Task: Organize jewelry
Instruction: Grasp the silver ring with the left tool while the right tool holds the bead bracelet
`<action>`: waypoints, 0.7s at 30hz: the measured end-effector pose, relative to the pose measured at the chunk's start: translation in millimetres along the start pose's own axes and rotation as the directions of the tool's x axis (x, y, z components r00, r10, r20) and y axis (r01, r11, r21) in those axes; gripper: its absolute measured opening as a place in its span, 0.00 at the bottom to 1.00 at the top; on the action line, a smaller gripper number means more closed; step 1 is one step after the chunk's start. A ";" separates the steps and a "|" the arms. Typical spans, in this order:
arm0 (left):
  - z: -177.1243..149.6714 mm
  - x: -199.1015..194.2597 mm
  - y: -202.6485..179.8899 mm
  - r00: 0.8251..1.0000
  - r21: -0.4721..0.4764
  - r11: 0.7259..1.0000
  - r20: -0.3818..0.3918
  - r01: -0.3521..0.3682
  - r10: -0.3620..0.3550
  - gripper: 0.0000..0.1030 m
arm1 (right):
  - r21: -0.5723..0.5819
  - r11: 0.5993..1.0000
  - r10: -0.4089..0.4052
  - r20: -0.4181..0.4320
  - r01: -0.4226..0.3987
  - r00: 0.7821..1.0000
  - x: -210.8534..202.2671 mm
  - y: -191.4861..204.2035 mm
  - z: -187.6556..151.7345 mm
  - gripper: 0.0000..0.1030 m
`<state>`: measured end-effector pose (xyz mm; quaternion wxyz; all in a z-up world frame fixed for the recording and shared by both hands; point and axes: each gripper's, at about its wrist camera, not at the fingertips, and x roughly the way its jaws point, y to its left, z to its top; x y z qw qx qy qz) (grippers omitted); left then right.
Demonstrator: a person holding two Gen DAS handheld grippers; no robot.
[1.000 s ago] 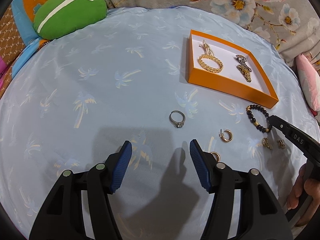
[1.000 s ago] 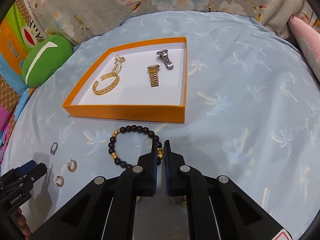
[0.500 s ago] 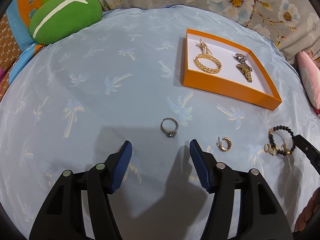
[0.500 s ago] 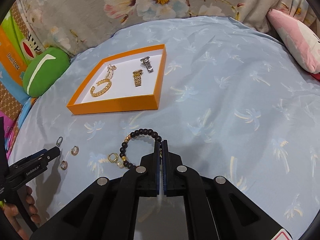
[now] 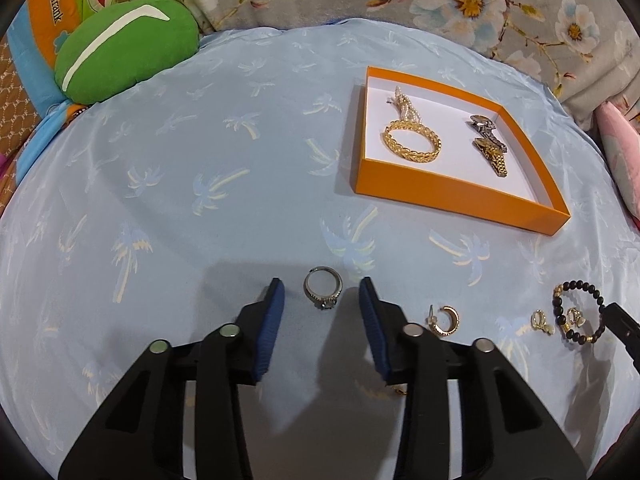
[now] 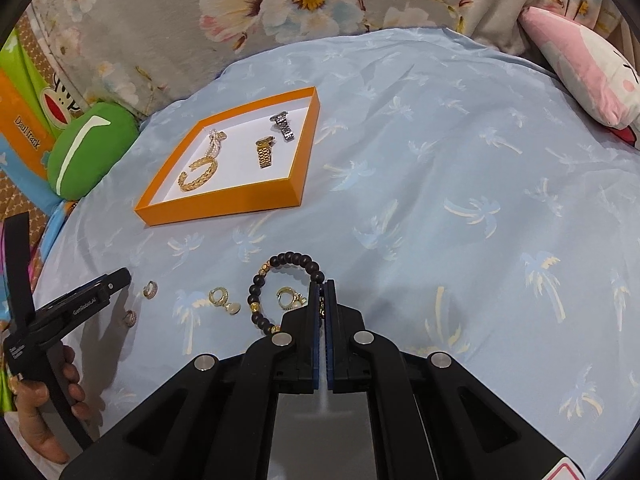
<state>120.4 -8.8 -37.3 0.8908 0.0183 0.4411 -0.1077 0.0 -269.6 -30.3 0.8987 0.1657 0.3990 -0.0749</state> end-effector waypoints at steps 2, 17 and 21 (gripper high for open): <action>0.6 0.2 1.6 1.000 0.000 1.000 0.001 0.004 -0.004 0.27 | 0.001 1.000 0.010 -0.003 -0.010 1.000 -0.2 2.1 -0.3 0.02; -1.1 -5.0 1.6 0.999 0.006 0.999 -0.013 0.045 -0.045 0.17 | -0.011 0.998 0.055 0.040 -0.054 0.998 -17.5 14.2 10.2 0.02; 3.3 -17.2 -4.9 0.998 0.019 0.998 0.005 0.062 -0.062 0.17 | -0.026 0.997 0.071 0.074 -0.069 0.995 -28.2 19.9 24.6 0.02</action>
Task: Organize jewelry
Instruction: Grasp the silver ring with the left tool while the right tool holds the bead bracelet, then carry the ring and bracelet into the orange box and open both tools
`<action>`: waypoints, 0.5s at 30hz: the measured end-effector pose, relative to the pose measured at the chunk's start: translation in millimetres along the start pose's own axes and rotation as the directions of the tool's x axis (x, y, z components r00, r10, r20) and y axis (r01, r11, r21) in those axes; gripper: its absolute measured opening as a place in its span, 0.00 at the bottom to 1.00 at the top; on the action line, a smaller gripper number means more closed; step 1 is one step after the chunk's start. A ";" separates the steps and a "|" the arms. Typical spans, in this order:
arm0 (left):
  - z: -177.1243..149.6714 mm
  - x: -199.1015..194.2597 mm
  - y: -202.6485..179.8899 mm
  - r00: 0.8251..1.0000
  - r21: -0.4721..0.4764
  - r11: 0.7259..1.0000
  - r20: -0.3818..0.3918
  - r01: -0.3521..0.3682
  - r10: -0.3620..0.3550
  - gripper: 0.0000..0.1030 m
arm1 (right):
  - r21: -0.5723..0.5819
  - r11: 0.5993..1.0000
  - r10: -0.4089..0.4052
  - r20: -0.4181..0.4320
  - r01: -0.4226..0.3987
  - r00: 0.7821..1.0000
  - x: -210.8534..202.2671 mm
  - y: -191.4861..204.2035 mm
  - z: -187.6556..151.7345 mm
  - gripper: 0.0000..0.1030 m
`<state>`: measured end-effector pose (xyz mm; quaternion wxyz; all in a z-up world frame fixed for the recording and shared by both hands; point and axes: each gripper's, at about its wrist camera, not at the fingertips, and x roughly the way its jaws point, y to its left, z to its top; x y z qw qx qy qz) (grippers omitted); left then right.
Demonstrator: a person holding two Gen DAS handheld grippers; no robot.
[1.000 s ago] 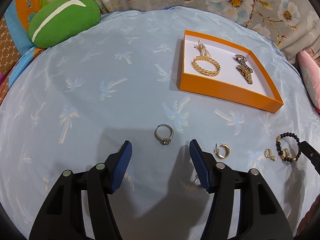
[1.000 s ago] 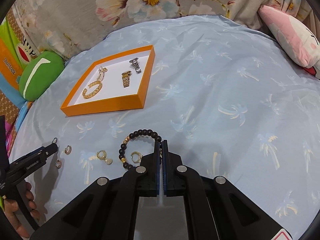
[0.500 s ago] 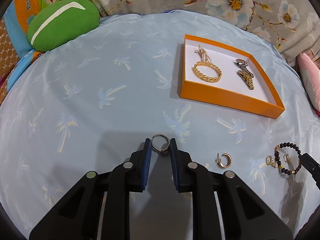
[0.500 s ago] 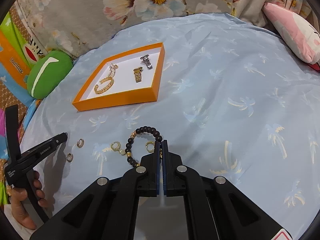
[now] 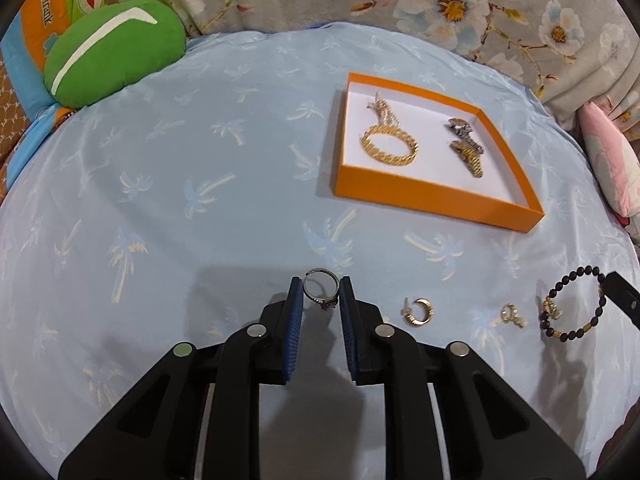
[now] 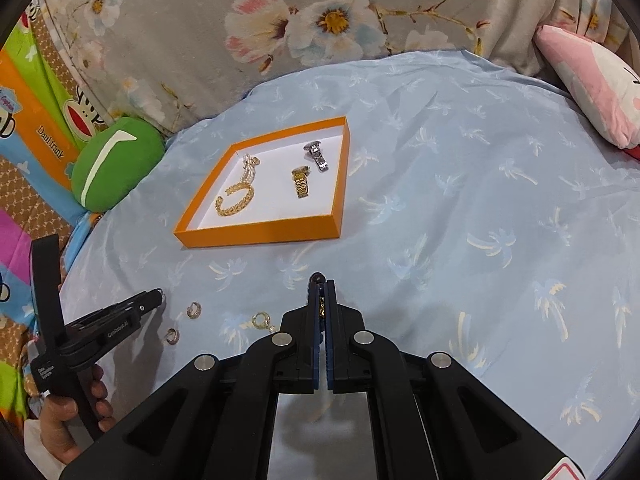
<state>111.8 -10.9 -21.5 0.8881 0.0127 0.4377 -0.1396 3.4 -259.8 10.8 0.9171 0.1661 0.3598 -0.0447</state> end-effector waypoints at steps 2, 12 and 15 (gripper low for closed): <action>5.3 -6.4 -3.7 1.000 0.008 1.000 0.011 0.011 -0.011 0.17 | -0.012 1.000 0.009 0.021 -0.009 1.000 -3.4 5.0 10.0 0.02; 61.4 -17.9 -37.0 0.994 0.072 0.997 0.102 0.040 -0.047 0.17 | -0.039 0.994 0.109 0.088 -0.106 0.990 11.8 36.2 74.3 0.02; 80.0 -8.2 -45.9 0.992 0.082 0.996 0.112 0.042 -0.051 0.17 | -0.042 0.990 0.141 0.085 -0.137 0.986 27.5 47.6 89.0 0.02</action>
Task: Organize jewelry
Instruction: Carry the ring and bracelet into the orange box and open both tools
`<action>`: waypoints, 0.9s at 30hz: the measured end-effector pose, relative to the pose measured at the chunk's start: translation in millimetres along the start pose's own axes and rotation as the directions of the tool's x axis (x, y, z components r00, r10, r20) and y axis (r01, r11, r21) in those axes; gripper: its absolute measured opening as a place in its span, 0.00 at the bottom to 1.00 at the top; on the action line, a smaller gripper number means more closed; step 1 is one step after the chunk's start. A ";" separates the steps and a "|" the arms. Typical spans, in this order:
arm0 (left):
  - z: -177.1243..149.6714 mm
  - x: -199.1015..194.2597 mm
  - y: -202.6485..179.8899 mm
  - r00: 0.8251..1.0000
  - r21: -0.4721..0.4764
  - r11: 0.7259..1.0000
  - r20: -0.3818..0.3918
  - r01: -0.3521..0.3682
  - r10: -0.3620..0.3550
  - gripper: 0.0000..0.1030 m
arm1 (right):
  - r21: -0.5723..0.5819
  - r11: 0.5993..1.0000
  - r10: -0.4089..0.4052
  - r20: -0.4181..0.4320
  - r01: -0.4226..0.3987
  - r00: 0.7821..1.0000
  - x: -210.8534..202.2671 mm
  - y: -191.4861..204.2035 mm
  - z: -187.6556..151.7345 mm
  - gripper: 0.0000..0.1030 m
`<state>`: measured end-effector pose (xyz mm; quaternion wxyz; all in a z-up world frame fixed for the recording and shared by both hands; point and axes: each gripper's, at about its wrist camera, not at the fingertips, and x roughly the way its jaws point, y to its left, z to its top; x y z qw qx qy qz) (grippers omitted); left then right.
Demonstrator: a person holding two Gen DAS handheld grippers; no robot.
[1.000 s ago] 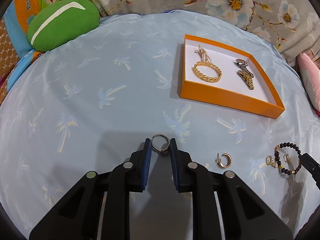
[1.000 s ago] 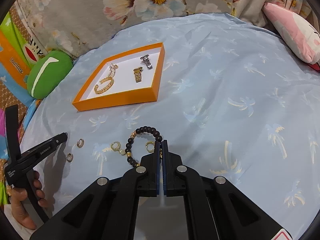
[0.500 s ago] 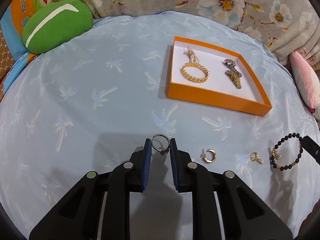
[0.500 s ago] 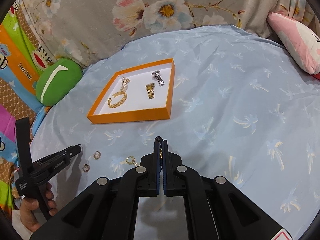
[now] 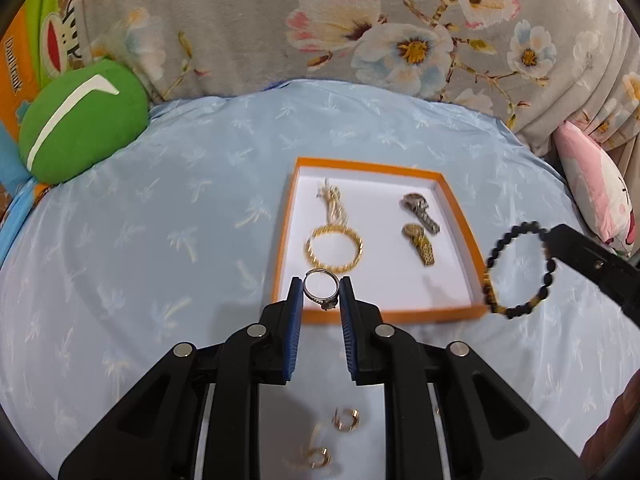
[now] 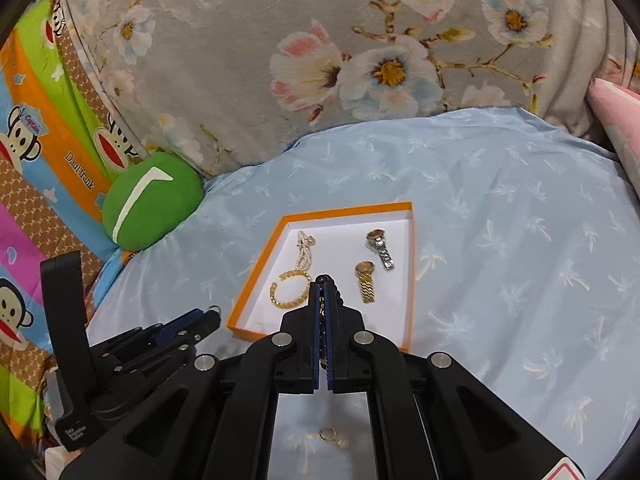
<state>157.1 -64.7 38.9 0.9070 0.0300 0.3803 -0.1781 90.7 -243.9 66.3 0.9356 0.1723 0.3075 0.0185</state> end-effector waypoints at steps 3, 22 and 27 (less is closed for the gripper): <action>12.9 17.2 -6.9 1.000 0.005 1.000 -0.008 0.010 -0.010 0.17 | 0.016 0.999 0.032 -0.018 -0.032 0.999 24.3 3.4 7.9 0.02; -4.4 98.5 -24.7 0.993 0.025 1.000 -0.122 -0.008 0.011 0.18 | 0.009 0.992 -0.123 -0.163 0.126 0.979 94.4 -40.1 -36.3 0.04; -4.6 88.8 -23.1 0.996 0.023 0.999 -0.085 -0.039 0.041 0.52 | 0.019 0.990 -0.133 -0.142 0.137 0.981 85.1 -44.0 -39.0 0.06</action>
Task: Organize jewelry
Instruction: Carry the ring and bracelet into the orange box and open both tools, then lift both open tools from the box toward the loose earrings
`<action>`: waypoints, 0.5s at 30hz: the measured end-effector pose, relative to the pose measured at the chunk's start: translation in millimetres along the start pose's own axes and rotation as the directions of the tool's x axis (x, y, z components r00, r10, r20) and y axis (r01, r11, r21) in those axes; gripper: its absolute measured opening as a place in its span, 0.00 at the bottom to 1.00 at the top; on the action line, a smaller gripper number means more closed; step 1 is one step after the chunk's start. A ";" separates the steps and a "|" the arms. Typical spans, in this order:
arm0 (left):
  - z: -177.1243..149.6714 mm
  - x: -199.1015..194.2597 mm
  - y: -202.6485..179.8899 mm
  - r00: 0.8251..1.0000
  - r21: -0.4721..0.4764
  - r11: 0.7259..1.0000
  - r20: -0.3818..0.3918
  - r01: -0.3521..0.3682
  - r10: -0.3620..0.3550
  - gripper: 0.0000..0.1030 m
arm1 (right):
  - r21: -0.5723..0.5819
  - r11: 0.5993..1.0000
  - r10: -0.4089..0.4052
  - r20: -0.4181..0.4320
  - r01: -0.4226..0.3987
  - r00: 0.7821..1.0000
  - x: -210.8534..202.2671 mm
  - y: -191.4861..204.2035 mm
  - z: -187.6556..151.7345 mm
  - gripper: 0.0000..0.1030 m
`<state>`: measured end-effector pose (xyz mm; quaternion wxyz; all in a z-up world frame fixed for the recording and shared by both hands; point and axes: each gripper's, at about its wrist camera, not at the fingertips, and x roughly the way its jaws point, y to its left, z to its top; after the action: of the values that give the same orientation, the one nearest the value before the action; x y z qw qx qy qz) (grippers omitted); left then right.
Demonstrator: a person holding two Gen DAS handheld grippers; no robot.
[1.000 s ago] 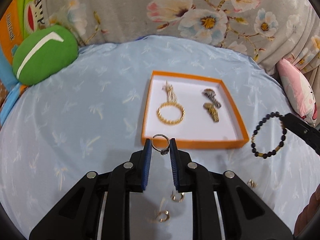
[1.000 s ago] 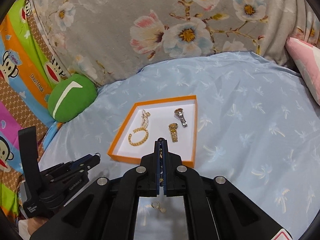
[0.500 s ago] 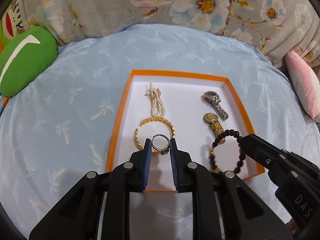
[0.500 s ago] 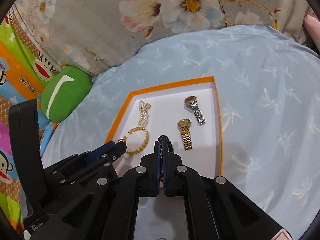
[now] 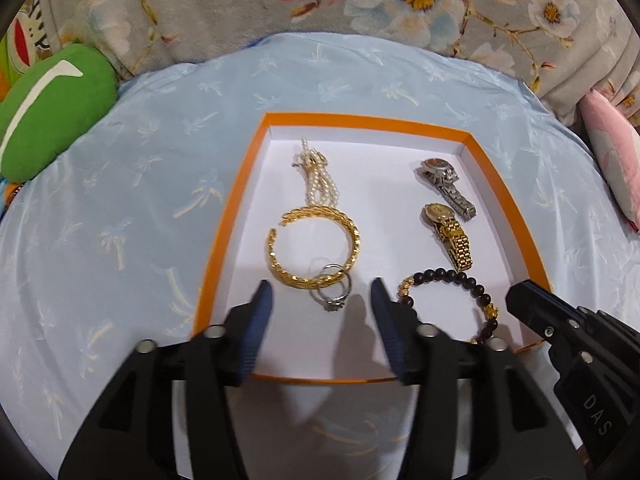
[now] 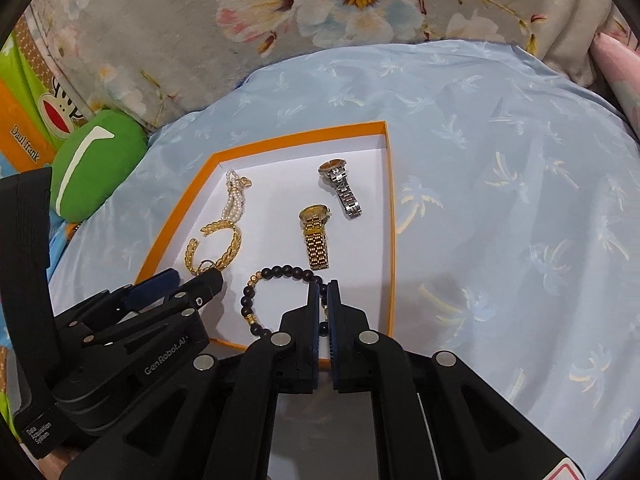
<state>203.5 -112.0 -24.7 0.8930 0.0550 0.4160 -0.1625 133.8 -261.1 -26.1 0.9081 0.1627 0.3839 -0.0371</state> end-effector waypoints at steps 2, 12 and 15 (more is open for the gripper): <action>-1.0 -8.4 4.4 1.000 -0.006 1.000 0.010 0.000 0.000 0.52 | 0.007 1.000 -0.001 0.009 0.001 1.000 -8.0 -2.3 -1.8 0.06; -34.3 -65.7 44.7 1.000 -0.066 0.998 0.021 -0.021 0.022 0.53 | 0.011 0.999 -0.044 0.051 0.043 0.998 -78.6 -21.0 -33.9 0.09; -51.5 -79.7 54.0 0.999 -0.073 0.997 0.009 -0.035 0.036 0.52 | 0.004 0.998 -0.057 0.033 0.057 0.998 -92.0 -25.0 -53.3 0.14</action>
<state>136.4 -29.7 0.5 0.8994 0.0290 0.4160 -0.1316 27.9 -272.8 -2.3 0.9128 0.1527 0.3731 -0.0662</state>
